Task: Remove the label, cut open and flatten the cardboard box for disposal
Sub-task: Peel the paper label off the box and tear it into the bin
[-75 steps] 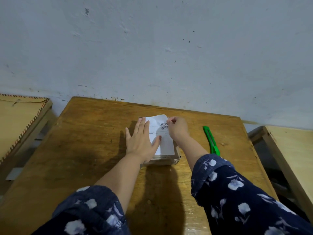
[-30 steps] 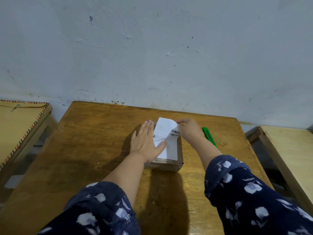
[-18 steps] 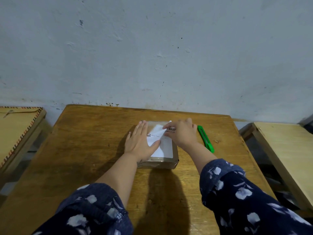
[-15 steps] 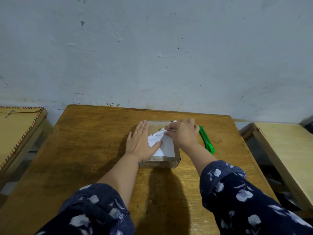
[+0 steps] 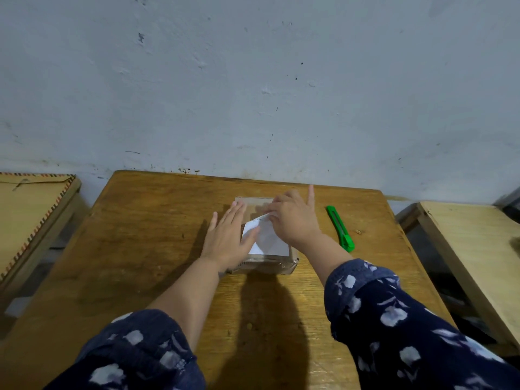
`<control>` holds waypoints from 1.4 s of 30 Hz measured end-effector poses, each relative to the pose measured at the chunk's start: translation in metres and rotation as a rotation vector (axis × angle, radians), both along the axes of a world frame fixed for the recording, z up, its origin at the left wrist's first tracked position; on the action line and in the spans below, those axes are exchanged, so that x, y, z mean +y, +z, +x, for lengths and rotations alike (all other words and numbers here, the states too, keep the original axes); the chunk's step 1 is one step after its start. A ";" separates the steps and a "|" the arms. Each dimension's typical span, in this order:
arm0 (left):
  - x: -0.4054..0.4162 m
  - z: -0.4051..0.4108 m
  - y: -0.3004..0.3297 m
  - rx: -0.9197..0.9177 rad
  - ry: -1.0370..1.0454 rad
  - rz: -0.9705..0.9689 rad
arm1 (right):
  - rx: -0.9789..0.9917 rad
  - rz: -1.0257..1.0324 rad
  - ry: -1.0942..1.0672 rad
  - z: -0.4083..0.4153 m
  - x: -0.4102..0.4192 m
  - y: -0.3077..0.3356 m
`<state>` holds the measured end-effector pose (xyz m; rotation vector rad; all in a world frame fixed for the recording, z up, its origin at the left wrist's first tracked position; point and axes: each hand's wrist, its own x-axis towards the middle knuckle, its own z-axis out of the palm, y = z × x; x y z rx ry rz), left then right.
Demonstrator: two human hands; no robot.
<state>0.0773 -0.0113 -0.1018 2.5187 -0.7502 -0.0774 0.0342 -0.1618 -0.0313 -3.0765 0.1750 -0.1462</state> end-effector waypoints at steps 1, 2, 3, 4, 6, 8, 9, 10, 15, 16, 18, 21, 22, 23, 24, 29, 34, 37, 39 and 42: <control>0.005 -0.004 -0.001 0.001 0.030 -0.042 | 0.006 -0.001 0.032 0.001 0.002 0.000; 0.010 -0.009 -0.003 0.013 0.064 -0.066 | 0.017 0.018 0.050 0.002 0.003 0.000; 0.014 -0.013 -0.005 0.032 0.086 -0.064 | 0.026 0.038 0.060 0.003 0.004 -0.001; 0.018 -0.017 -0.007 0.059 0.089 -0.042 | 0.031 0.054 0.067 0.004 0.005 -0.002; 0.023 -0.023 -0.010 0.127 0.067 -0.010 | 0.016 0.075 0.070 0.006 0.007 -0.004; 0.026 -0.026 -0.012 0.148 0.050 -0.009 | -0.009 0.097 0.066 0.007 0.006 -0.005; 0.026 -0.027 -0.013 0.146 0.045 -0.013 | -0.006 0.105 0.064 0.007 0.005 -0.005; 0.027 -0.026 -0.014 0.141 0.041 -0.018 | 0.005 0.122 0.061 0.007 0.004 -0.004; 0.030 -0.014 -0.008 0.147 0.024 -0.022 | 0.040 0.259 -0.006 0.010 -0.001 -0.005; 0.030 -0.010 -0.006 0.150 0.025 -0.005 | 0.056 0.287 -0.028 0.011 -0.002 -0.004; 0.029 -0.002 0.000 0.150 0.020 0.038 | 0.100 0.357 -0.077 0.014 -0.006 -0.003; 0.024 0.003 0.005 0.138 0.001 0.088 | 0.130 0.433 -0.137 0.016 -0.011 -0.001; 0.023 0.004 0.005 0.131 -0.002 0.097 | 0.132 0.455 -0.155 0.016 -0.013 -0.001; 0.022 0.004 0.005 0.121 -0.003 0.104 | 0.136 0.482 -0.174 0.015 -0.015 0.001; 0.023 0.005 0.004 0.114 -0.003 0.111 | 0.137 0.517 -0.198 0.014 -0.017 0.004; 0.023 0.006 0.000 0.111 -0.027 0.101 | 0.088 0.680 -0.301 0.005 -0.042 0.025; 0.016 0.001 0.004 0.091 0.021 0.048 | 0.056 0.757 -0.342 -0.005 -0.050 0.032; 0.000 0.004 0.021 -0.117 0.023 -0.108 | 0.047 0.760 -0.349 -0.009 -0.050 0.036; -0.017 0.001 0.037 -0.364 -0.012 -0.169 | 0.052 0.754 -0.360 -0.012 -0.052 0.041; -0.042 -0.012 0.048 -0.499 -0.080 -0.204 | 0.031 0.790 -0.399 -0.020 -0.057 0.047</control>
